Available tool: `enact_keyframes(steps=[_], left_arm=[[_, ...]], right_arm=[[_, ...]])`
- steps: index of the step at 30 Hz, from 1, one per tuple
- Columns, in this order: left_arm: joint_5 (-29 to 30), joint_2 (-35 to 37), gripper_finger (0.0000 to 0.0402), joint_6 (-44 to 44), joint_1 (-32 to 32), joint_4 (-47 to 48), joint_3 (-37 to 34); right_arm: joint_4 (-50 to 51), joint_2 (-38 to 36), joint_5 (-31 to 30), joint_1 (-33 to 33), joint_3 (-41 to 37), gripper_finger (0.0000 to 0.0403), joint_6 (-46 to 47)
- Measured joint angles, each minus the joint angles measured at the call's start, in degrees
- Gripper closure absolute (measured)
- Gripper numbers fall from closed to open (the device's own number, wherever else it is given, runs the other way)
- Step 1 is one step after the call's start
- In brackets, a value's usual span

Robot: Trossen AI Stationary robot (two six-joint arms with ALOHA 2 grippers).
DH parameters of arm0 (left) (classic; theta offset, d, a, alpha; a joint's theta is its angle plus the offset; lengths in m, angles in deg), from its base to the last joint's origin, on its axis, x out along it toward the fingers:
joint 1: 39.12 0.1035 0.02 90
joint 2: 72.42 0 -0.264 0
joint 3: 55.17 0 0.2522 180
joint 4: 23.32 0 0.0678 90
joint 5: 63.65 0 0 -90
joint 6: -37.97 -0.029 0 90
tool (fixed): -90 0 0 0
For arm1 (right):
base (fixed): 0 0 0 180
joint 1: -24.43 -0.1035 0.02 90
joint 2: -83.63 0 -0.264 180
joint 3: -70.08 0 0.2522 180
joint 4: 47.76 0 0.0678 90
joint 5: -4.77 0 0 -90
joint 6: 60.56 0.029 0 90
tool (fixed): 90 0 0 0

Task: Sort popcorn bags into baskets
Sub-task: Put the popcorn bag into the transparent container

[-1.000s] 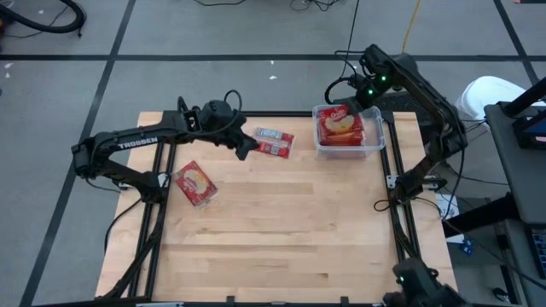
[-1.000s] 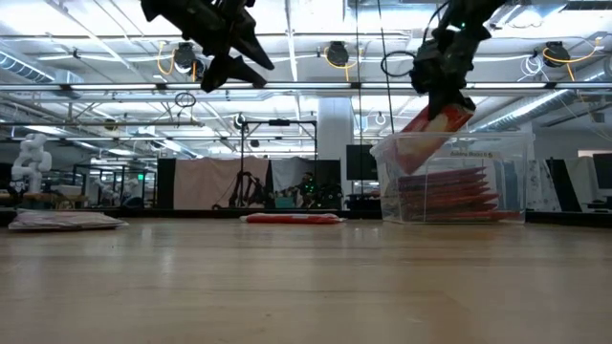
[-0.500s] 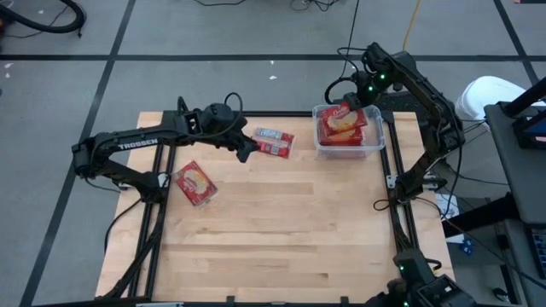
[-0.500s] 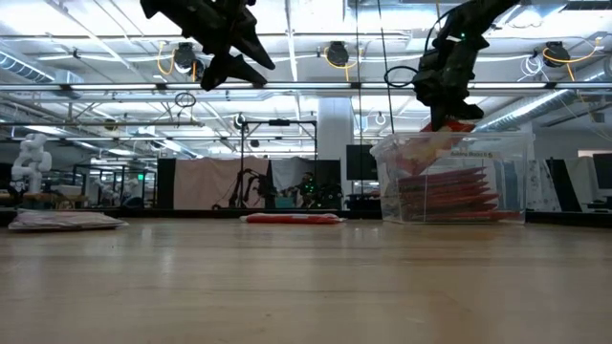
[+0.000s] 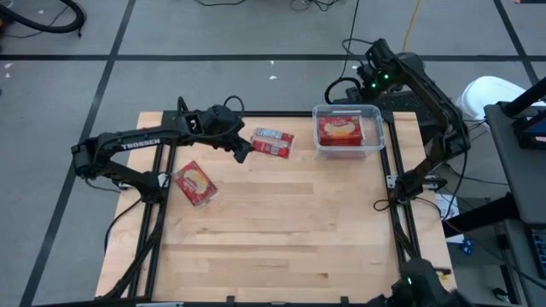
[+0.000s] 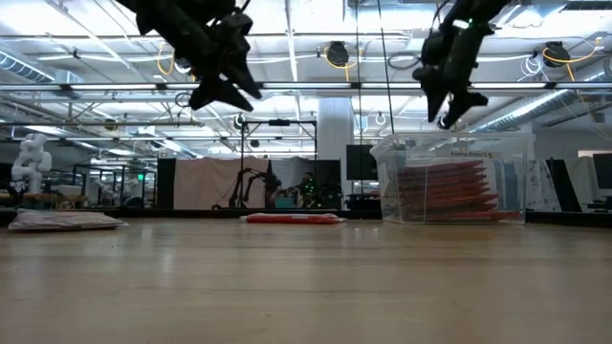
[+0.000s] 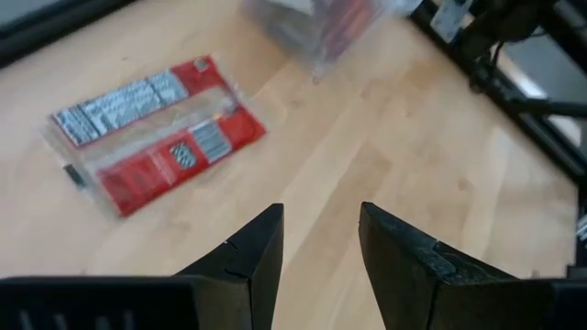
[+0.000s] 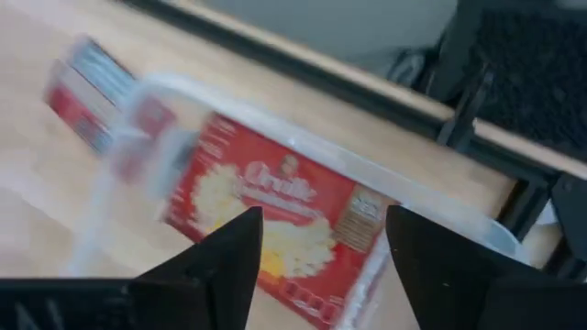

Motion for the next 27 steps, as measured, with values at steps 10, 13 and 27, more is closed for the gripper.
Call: enact_keyframes(steps=[10,13,27], left_arm=[[2.11,0.00,0.0249,-9.24,1.57,-2.97,-6.74],[3.58,0.00,0.0223,-16.67,1.45,-3.23,-6.93],[12.16,-12.68,0.0092,-34.22,2.12,-12.46,-6.93]], right_arm=[[-7.63,-12.68,1.53,-15.71,0.02,0.0192,15.23],[-9.88,-14.22,1.94,-21.55,0.02,0.0192,16.50],[-12.89,-15.84,1.56,-36.33,-1.19,0.0193,14.28]])
